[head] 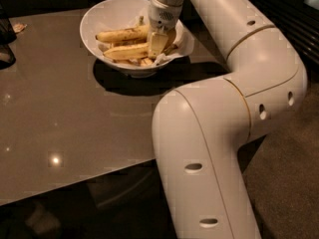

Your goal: Pick banana from white bowl

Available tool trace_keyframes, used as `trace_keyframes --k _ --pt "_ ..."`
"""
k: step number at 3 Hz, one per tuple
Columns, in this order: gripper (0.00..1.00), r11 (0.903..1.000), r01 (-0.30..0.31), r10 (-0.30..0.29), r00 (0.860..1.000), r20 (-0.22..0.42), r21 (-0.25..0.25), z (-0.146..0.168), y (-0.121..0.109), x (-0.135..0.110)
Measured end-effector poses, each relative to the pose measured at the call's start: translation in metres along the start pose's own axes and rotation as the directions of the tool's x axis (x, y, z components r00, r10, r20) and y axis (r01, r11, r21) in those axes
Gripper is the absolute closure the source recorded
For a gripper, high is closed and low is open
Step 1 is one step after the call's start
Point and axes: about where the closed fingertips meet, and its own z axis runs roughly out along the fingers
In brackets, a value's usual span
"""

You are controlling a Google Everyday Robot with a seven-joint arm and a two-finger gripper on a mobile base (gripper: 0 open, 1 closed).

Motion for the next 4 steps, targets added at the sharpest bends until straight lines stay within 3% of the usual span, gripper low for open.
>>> trace_keyframes --k 1,2,3,4 --pt "0.91 0.9999 -0.009 0.009 1.0 0.002 0.004 -0.006 0.004 0.005" --pt "1.0 0.9999 -0.009 0.009 1.0 0.002 0.004 -0.006 0.003 0.005" --pt "1.0 0.9989 -0.014 0.013 1.0 0.024 0.044 -0.012 -0.002 0.0" --pt "1.0 0.9961 0.003 -0.007 0.999 0.043 0.088 -0.043 0.013 -0.016"
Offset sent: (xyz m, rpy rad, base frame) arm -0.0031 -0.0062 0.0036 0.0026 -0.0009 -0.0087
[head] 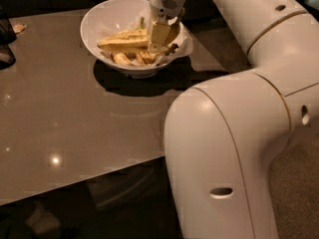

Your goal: Pick banana from white bowl

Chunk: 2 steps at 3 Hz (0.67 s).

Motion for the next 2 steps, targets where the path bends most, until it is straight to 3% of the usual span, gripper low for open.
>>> trace_keyframes --k 2 --pt "1.0 0.9991 0.026 -0.026 1.0 -0.003 0.034 -0.0018 -0.0036 -0.0117"
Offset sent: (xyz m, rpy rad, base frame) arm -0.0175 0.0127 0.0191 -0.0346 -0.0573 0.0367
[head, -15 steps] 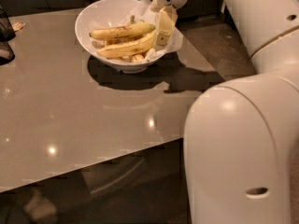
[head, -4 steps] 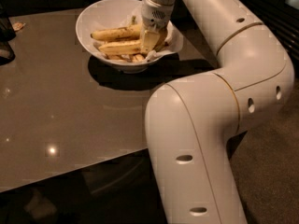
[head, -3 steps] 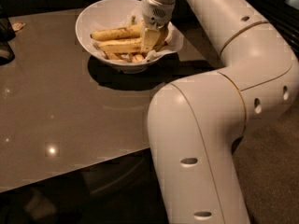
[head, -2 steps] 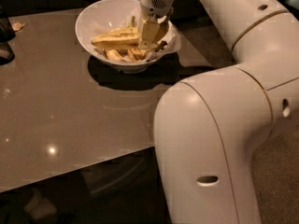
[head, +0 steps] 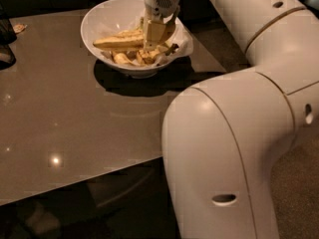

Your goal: Pick banana from white bowl

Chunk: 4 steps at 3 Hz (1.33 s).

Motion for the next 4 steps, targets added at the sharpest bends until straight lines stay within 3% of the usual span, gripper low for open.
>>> trace_keyframes --k 2,3,4 --pt "1.0 0.9906 0.132 -0.132 0.991 0.011 0.037 -0.037 0.044 -0.042" --pt "1.0 0.9897 0.137 -0.138 0.99 0.008 0.039 -0.036 0.045 -0.043" --pt "1.0 0.9891 0.146 -0.147 0.989 0.018 0.015 -0.042 0.065 -0.057"
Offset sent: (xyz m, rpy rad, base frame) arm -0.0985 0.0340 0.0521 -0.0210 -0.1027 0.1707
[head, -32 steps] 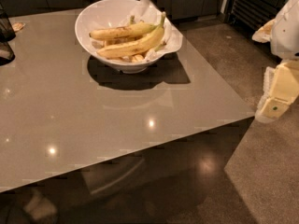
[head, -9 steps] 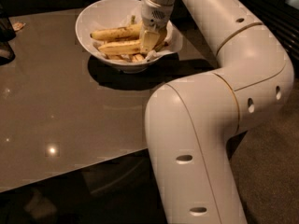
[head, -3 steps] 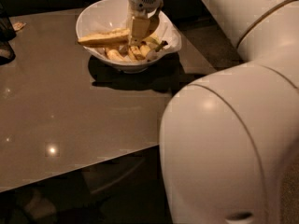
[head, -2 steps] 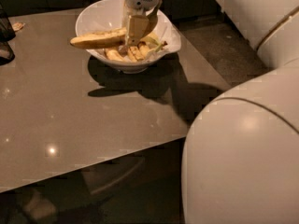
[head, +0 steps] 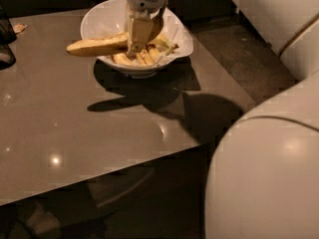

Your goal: Pick banana from white bowl

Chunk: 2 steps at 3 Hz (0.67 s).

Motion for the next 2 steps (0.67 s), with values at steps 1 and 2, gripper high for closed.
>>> trace_keyframes --k 1,2 --pt "1.0 0.9997 -0.012 0.013 1.0 0.027 -0.02 -0.005 0.021 -0.018" --pt "1.0 0.9987 -0.033 0.035 0.998 0.06 -0.039 -0.007 0.038 -0.03"
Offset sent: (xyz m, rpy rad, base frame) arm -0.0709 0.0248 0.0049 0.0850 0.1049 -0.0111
